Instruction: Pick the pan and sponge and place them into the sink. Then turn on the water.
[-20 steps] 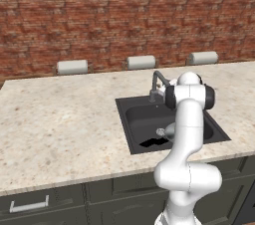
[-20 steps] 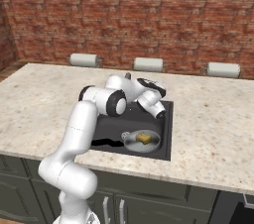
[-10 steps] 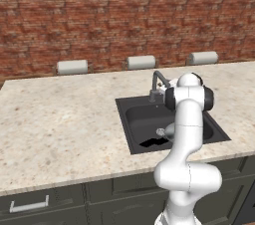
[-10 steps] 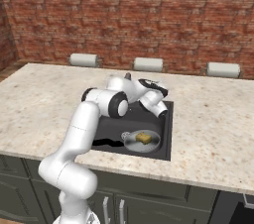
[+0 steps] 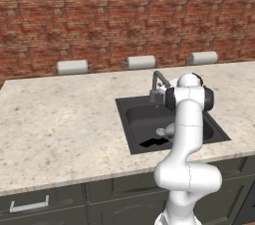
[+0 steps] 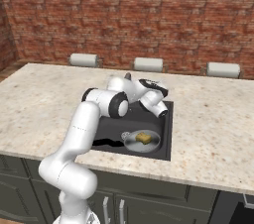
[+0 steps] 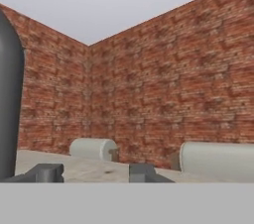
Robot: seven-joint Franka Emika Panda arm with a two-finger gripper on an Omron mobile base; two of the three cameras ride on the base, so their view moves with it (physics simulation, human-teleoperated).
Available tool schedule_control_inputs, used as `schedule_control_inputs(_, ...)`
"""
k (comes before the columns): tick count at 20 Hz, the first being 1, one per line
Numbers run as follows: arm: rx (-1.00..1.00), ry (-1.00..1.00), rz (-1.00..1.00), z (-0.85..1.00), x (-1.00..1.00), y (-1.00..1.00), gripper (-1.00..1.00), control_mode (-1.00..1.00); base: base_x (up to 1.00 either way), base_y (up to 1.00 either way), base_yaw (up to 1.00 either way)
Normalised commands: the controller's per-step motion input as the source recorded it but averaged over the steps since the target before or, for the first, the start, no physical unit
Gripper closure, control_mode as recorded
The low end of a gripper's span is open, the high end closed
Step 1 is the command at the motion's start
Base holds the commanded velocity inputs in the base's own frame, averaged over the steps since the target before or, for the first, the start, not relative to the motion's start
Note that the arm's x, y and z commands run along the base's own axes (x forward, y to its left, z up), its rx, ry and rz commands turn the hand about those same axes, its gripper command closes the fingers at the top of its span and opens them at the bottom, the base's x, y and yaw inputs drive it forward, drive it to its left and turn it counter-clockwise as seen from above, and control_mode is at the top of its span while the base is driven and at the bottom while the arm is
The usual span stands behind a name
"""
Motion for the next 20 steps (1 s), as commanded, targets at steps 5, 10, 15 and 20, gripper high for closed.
schedule_control_inputs(5, 0.04, 0.04, -0.03, -0.17, 0.13, -0.6, 1.0, -1.0, 0.0, 0.0, 0.0)
schedule_control_inputs(10, 0.05, 0.09, -0.06, -0.26, 0.19, -0.8, 1.0, -1.0, 0.0, 0.0, 0.0)
schedule_control_inputs(15, 0.0, 0.12, -0.08, -0.35, 0.24, -0.74, 1.0, -1.0, 0.0, 0.0, 0.0)
schedule_control_inputs(20, 0.01, 0.08, -0.05, -0.4, 0.13, -0.85, 1.0, -1.0, 0.0, 0.0, 0.0)
